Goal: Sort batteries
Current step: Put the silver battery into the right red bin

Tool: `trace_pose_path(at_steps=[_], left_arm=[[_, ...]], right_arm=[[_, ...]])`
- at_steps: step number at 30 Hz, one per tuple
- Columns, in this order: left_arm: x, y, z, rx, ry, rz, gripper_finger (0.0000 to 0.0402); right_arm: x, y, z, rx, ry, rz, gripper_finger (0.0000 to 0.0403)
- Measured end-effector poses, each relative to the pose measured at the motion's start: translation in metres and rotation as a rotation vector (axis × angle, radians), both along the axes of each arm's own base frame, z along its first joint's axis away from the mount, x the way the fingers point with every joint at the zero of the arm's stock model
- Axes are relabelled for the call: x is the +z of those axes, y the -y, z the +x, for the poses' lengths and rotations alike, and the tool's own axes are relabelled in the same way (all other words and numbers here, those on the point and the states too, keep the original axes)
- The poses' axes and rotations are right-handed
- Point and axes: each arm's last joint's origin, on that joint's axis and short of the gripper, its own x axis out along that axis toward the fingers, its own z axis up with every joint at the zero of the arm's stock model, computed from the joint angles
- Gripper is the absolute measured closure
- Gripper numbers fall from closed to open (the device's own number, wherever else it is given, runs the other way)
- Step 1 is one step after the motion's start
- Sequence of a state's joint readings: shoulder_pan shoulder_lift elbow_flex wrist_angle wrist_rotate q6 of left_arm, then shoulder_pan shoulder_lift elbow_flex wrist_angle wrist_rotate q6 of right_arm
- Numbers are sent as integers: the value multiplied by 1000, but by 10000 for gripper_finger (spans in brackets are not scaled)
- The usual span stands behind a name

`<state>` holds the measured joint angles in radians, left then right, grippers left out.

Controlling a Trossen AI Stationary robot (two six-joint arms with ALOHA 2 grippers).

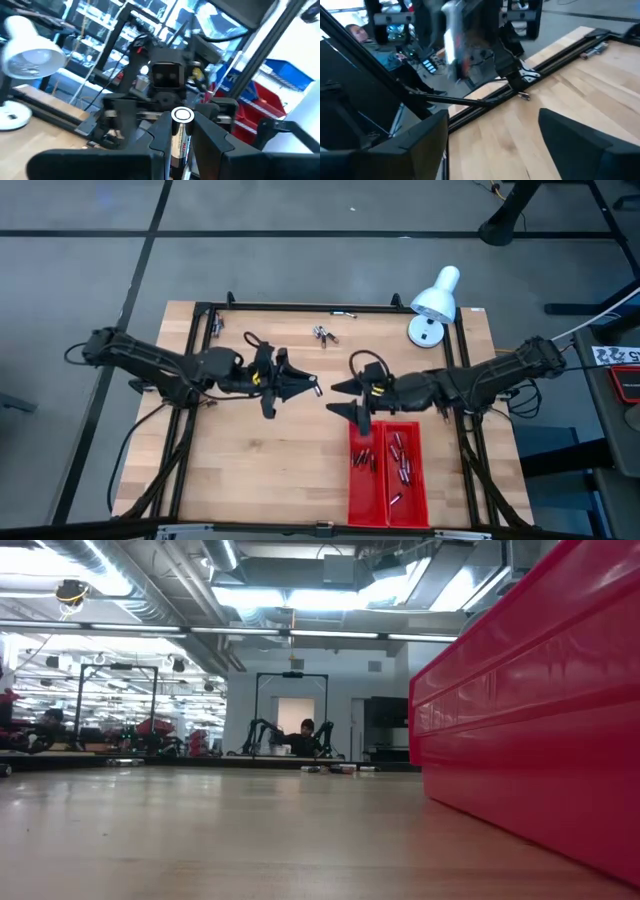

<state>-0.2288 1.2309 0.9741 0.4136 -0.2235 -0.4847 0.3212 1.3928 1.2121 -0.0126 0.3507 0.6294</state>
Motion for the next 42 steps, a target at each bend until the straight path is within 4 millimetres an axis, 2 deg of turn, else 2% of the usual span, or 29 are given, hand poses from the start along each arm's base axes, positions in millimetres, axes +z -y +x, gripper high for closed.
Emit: trace_pose_path(at_steps=[6,16,21,28,37,42], left_arm=[[-10,4,13,-3,-5,-13,350],[-19,3,21,20,-37,-60,352],[-23,4,26,24,-33,-87,361],[-30,6,33,23,-42,-110,353],[-32,6,34,23,-48,-108,354],[-34,7,34,22,-71,-124,350]], right_arm=[[1,7,4,33,19,3,88],[2,6,4,67,30,-13,114],[2,6,4,66,27,-14,156],[-2,5,8,66,15,-18,223],[-5,4,7,72,-16,-43,344],[-6,4,7,74,-28,-46,354]])
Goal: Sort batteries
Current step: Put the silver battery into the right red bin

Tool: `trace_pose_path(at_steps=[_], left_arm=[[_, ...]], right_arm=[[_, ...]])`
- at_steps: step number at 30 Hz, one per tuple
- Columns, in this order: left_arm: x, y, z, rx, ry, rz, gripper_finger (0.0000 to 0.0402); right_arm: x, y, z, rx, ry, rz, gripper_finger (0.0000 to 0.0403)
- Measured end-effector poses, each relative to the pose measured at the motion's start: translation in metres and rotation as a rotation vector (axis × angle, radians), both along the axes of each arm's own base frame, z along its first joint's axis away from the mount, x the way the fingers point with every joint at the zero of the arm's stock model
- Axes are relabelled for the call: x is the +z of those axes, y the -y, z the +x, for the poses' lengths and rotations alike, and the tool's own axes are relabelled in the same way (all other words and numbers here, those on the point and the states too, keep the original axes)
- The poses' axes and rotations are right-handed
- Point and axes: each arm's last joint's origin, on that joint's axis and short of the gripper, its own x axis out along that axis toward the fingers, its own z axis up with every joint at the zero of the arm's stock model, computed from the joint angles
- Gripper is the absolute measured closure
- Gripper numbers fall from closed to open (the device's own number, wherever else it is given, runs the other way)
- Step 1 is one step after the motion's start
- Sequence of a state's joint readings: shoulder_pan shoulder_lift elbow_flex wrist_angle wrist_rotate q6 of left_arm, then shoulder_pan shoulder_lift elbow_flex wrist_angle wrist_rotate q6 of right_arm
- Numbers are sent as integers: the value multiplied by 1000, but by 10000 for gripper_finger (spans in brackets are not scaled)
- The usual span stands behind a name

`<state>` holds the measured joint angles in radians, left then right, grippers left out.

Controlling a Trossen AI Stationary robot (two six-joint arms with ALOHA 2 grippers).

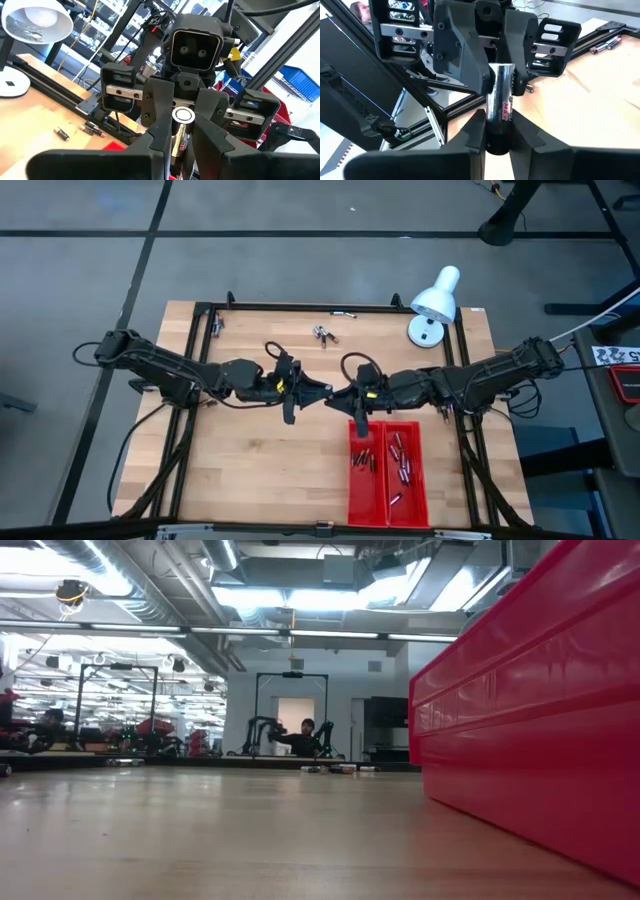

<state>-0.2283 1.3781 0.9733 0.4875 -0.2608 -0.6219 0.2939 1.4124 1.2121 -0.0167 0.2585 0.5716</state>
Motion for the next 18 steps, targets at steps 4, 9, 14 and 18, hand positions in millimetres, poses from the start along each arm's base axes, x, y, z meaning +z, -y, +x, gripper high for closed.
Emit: trace_pose_path(at_steps=[4,9,14,18], left_arm=[[-3,0,0,-6,-41,-18,338],[-9,4,-1,-16,-98,19,288],[-9,2,-1,-10,-102,42,228],[-11,-1,-2,-14,-136,47,195]], right_arm=[[-1,0,0,12,-9,-20,354],[-1,-1,0,20,-6,-24,354],[-1,-1,0,21,-1,-22,354],[2,2,-8,29,-35,-26,354]])
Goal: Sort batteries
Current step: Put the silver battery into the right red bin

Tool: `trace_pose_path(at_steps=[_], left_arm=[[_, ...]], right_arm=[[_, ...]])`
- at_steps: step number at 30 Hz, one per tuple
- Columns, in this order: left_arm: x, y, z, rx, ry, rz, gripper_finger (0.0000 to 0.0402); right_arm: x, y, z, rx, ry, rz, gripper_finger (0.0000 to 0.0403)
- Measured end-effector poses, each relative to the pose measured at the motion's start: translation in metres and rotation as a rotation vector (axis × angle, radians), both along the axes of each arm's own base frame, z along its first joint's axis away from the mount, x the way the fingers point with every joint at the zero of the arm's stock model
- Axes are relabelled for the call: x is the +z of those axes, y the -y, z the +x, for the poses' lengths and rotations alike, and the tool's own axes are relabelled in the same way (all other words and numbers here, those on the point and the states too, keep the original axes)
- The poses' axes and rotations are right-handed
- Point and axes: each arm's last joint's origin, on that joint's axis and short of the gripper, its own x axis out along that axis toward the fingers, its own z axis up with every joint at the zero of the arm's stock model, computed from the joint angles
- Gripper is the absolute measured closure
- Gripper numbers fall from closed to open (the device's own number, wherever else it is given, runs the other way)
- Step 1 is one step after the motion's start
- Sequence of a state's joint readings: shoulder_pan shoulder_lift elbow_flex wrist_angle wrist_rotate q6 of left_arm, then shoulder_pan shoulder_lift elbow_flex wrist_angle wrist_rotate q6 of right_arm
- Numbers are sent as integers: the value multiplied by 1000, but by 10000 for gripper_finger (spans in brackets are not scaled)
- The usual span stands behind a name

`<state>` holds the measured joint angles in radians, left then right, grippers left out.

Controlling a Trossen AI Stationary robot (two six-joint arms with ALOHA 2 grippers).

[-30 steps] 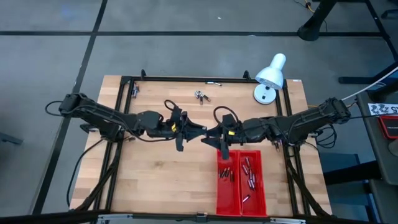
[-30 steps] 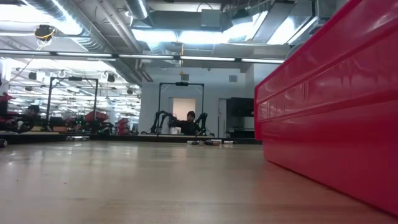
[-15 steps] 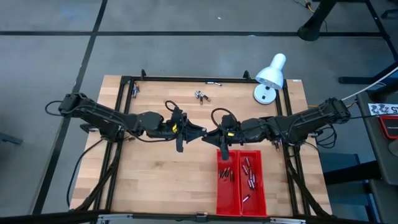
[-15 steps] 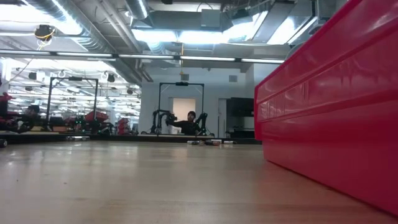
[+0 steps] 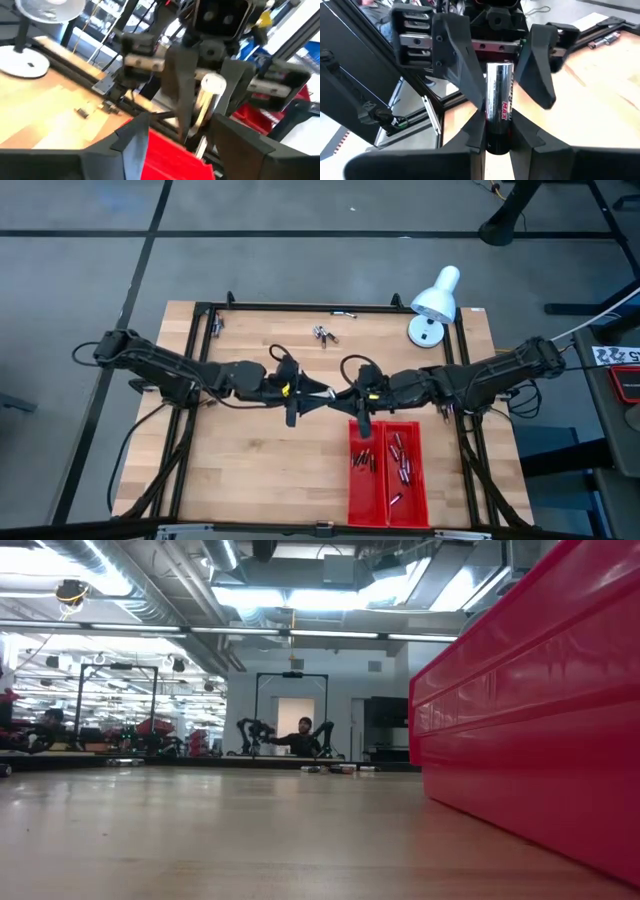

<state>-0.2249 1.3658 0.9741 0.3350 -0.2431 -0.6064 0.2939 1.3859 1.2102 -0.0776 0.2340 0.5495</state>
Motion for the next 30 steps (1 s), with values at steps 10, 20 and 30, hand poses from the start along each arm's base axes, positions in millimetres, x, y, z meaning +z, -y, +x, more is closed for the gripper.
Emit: trace_pose_path(at_steps=[10,20,30], left_arm=[[-1,-7,-27,-4,-207,8,178],[-21,-4,-46,43,-475,-36,178],[-21,-4,-47,102,-475,-10,178]], right_arm=[[-4,9,-45,3,-312,62,354],[-36,-24,-97,-19,-818,142,354],[-73,-44,-110,-75,-885,213,354]])
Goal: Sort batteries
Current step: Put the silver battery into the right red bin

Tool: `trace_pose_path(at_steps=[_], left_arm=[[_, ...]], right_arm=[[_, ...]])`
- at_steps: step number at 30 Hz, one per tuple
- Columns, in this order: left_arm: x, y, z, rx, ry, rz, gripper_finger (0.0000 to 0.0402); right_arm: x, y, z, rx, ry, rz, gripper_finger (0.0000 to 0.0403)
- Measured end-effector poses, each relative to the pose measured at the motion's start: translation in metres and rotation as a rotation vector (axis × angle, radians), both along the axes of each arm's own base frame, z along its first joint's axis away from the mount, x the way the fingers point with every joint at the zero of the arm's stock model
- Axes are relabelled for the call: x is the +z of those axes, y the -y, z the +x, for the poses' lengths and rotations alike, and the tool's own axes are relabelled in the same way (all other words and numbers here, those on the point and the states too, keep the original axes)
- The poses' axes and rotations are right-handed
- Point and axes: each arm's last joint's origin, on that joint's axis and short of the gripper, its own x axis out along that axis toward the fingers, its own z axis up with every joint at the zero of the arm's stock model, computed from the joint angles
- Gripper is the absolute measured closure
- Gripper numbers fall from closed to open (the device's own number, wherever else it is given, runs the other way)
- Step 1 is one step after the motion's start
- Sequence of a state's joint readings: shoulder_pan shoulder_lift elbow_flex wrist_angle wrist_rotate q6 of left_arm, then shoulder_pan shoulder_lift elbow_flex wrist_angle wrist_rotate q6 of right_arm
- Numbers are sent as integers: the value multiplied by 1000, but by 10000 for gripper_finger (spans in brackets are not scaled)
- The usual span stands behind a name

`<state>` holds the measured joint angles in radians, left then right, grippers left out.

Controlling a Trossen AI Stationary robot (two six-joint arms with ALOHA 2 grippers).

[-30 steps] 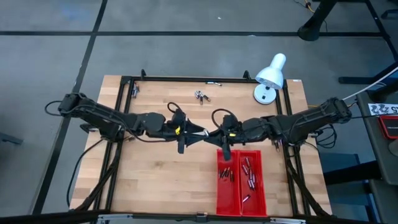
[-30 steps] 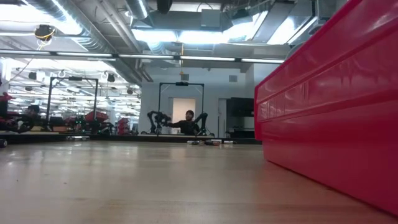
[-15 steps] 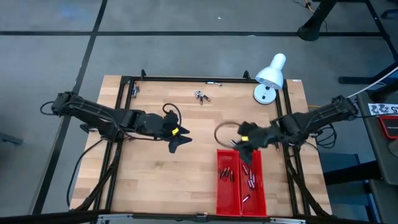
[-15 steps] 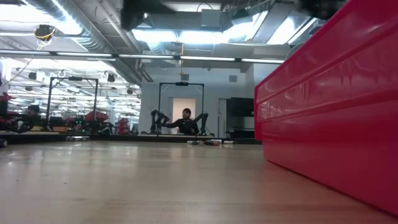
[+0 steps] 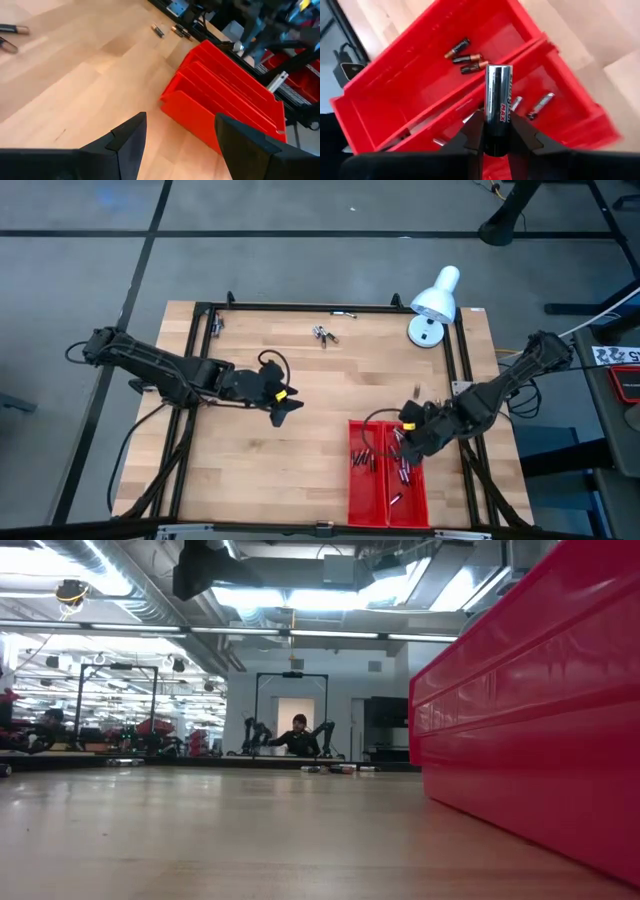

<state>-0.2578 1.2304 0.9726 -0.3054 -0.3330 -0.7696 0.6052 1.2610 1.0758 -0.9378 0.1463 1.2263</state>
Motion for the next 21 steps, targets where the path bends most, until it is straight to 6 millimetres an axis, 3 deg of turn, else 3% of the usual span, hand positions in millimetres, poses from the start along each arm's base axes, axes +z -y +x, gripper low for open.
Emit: trace_pose_path(at_steps=[5,11,21], left_arm=[[0,-1,0,12,2,4,178],[0,-1,0,17,3,-2,178],[0,-1,0,21,5,-12,178]], right_arm=[[-22,-3,5,-22,46,64,354],[-41,-1,0,-59,-20,76,347],[-48,2,-2,-69,-35,50,323]])
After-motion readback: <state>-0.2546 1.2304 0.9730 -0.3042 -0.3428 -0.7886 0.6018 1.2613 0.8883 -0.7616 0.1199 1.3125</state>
